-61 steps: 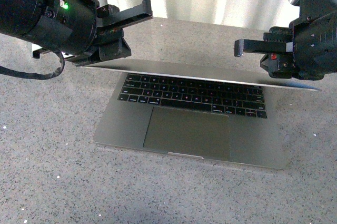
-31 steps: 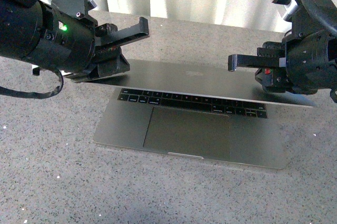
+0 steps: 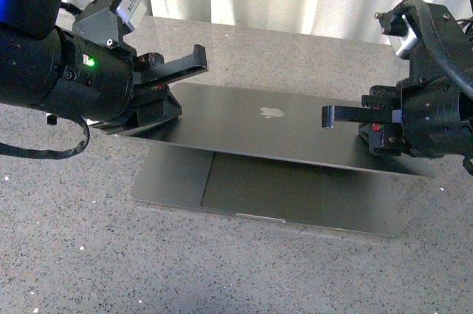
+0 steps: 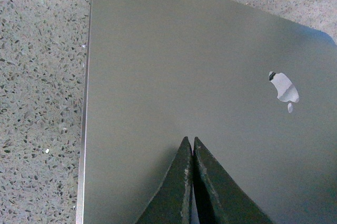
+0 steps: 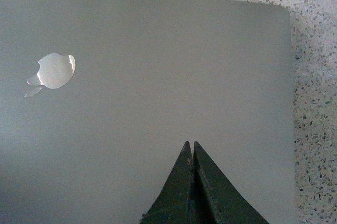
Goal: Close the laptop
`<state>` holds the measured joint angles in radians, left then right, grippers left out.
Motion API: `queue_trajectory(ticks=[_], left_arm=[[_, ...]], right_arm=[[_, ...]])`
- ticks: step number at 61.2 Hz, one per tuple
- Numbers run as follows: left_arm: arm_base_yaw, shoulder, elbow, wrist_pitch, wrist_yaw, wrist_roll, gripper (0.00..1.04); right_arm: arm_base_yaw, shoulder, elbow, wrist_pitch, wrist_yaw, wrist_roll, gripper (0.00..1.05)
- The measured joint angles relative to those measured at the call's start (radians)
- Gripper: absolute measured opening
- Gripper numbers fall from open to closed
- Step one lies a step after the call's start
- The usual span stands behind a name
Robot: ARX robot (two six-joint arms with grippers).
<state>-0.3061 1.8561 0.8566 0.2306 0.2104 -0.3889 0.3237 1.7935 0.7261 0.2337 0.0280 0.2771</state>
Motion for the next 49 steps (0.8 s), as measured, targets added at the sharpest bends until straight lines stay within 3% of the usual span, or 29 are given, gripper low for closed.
queue_trajectory(ticks=[49], left_arm=[[-0.012, 0.046, -0.039, 0.066, 0.009, -0.032, 0.04]], right_arm=[[0.007, 0.027, -0.047, 0.041, -0.003, 0.012, 0.01]])
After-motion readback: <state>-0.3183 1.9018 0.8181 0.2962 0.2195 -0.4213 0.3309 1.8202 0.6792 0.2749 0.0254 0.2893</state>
